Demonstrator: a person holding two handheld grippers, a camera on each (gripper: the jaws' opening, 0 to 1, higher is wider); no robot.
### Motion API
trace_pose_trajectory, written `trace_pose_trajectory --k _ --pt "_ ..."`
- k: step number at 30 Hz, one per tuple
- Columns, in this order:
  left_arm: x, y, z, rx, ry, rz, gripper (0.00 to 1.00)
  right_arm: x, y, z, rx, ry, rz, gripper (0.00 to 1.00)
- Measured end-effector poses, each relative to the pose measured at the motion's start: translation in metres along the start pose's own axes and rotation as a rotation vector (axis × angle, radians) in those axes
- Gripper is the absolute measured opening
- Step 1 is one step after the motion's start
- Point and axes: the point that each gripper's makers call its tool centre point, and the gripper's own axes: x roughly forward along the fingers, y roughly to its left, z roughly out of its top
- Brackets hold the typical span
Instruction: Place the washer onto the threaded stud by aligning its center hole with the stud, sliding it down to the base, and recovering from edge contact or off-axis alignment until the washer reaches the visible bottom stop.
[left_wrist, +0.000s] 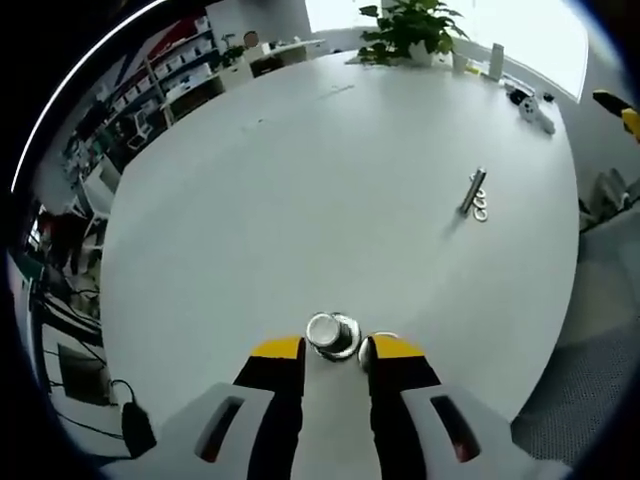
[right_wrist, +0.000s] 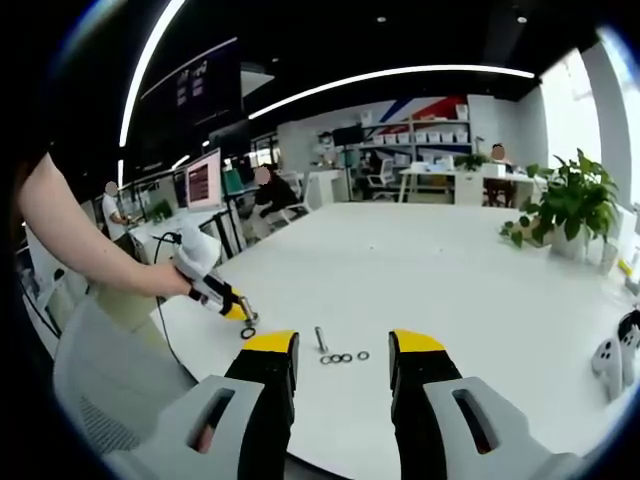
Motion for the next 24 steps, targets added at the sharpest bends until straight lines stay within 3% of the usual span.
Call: trace_pose_trajectory --k 13,24 --pt "-0.006 -0.012 -0.016 -0.072 0.013 -0.015 0.24 0.001 0.002 0.0 -0.017 0.004 0.004 0.38" --pt "0.01 -0.034 -0.028 -0.092 0.032 -0.041 0.24 0.001 -0.001 -0.001 -0.023 0.01 -0.008 0.38"
